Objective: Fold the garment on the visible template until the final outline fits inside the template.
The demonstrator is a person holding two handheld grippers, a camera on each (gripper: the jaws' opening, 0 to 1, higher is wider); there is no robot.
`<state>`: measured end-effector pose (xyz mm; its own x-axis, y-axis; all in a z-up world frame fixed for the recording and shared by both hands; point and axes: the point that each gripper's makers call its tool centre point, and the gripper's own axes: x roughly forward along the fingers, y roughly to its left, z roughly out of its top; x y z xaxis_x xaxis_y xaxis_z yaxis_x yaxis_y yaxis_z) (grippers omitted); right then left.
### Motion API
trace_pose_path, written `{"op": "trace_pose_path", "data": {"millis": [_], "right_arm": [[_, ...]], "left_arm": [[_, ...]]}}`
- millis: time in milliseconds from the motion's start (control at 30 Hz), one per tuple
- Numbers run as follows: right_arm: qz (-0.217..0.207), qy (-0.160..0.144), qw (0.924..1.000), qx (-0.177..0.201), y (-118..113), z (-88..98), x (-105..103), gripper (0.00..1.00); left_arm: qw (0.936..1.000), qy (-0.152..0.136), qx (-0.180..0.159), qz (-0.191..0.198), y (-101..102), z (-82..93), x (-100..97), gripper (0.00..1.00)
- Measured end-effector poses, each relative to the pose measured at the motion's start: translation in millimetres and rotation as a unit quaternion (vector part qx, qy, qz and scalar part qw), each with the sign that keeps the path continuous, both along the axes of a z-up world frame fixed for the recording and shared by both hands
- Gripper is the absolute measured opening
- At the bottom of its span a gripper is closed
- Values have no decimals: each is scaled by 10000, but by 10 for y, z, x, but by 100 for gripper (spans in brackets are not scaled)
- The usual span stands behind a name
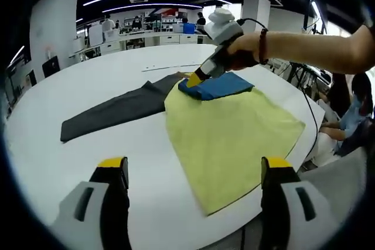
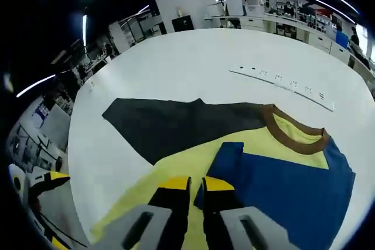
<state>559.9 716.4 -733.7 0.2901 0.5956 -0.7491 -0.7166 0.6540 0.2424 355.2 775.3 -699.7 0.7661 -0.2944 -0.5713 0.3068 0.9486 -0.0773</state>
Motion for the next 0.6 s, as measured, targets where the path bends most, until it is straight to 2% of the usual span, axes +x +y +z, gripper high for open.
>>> {"op": "trace_pose_path", "data": {"millis": [67, 300, 600], "right_arm": [[-35, -59, 10000, 0, -20, 30, 15, 5], [-358, -251, 9987, -268, -244, 26, 185, 19], [-377, -67, 9986, -355, -284, -147, 81, 18]], "left_arm": [[10000, -13, -17, 2, -5, 0, -4, 91], [10000, -30, -20, 14, -7, 0, -13, 92], [10000, -57, 21, -9, 6, 16, -9, 91]]}}
